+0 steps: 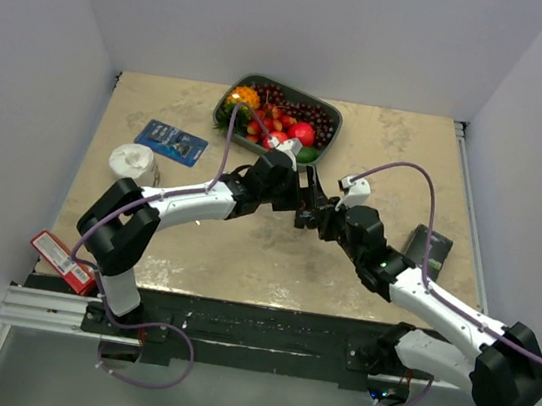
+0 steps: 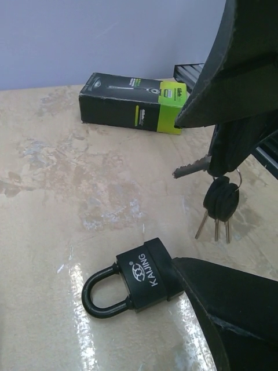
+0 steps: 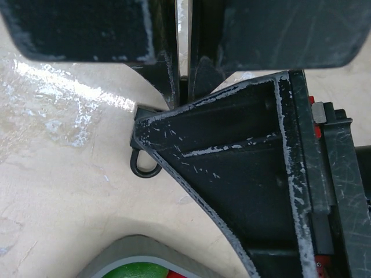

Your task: Unlock with the key

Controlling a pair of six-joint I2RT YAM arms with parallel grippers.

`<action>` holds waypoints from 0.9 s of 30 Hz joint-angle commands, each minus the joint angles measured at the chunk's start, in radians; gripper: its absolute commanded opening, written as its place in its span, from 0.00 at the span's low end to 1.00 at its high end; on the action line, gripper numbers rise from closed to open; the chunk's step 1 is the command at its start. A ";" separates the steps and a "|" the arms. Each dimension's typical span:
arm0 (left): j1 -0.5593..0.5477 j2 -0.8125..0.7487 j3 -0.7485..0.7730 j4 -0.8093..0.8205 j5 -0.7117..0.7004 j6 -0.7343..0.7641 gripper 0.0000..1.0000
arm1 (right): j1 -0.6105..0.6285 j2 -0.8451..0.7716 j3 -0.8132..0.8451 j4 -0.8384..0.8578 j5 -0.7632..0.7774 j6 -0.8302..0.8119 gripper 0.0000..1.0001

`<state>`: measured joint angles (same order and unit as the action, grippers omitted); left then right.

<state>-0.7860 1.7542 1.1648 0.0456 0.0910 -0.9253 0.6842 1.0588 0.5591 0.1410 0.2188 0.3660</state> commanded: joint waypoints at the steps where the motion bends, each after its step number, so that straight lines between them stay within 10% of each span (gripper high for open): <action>1: 0.001 0.019 -0.001 0.057 0.042 -0.030 0.94 | 0.040 0.013 0.044 0.098 0.105 -0.067 0.00; 27: 0.034 0.033 -0.043 0.089 0.069 -0.040 0.00 | 0.187 0.133 0.033 0.161 0.320 -0.202 0.00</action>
<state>-0.7666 1.7870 1.1439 0.1158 0.1474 -1.0035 0.8677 1.2011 0.5606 0.2592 0.4831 0.1928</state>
